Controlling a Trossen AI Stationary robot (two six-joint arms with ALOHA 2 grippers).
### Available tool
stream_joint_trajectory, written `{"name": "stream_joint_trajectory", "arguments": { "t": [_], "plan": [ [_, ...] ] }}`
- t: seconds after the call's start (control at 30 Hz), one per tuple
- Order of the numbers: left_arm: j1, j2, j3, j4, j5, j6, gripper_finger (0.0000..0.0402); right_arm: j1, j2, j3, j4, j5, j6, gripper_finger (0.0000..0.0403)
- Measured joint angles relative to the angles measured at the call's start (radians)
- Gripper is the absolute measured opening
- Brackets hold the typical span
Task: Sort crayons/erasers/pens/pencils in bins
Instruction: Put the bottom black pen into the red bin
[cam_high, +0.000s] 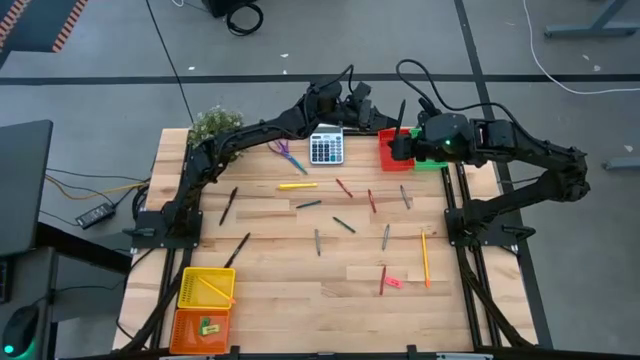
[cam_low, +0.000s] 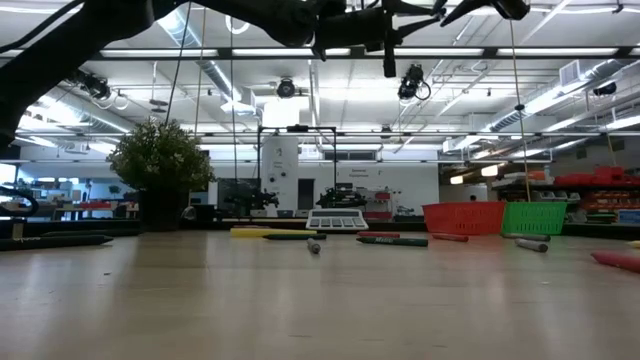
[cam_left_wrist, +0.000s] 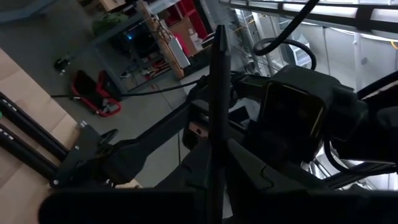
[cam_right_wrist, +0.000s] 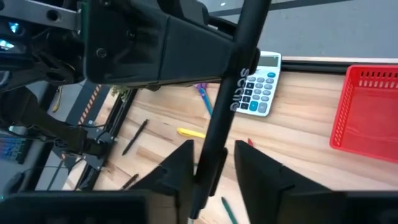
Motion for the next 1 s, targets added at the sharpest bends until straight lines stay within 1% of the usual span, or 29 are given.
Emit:
{"name": "stream_joint_trajectory", "arguments": {
  "t": [0.2,0.4,0.5,0.7,0.77,0.83,0.93,1.0],
  "plan": [
    [0.000,0.000,0.000,0.004,0.005,0.002,0.0047,0.000,0.000,0.000,-0.006,0.004,-0.008,0.0051],
    [0.001,-0.002,0.000,0.002,0.033,-0.011,0.0056,-0.002,0.000,0.000,-0.006,0.002,-0.008,0.0048],
    [0.013,-0.002,0.000,-0.007,0.061,-0.018,0.0082,-0.015,0.000,0.000,-0.010,-0.002,0.003,0.0047],
    [0.067,-0.002,0.000,-0.010,0.169,-0.017,0.0168,-0.091,0.000,0.000,-0.069,-0.013,0.047,0.0047],
    [0.089,-0.006,0.000,-0.015,0.216,0.008,0.0192,-0.127,0.000,0.000,-0.089,-0.036,0.052,0.0047],
    [0.105,-0.025,0.000,-0.028,0.233,0.044,0.0208,-0.168,0.004,0.001,-0.109,-0.083,0.050,0.0046],
    [0.118,-0.085,0.000,-0.091,0.216,0.139,0.0211,-0.233,0.031,0.001,-0.133,-0.159,0.022,0.0047],
    [0.120,-0.133,0.001,-0.182,0.175,0.240,0.0201,-0.272,0.060,0.001,-0.137,-0.213,-0.006,0.0051]
  ]
}}
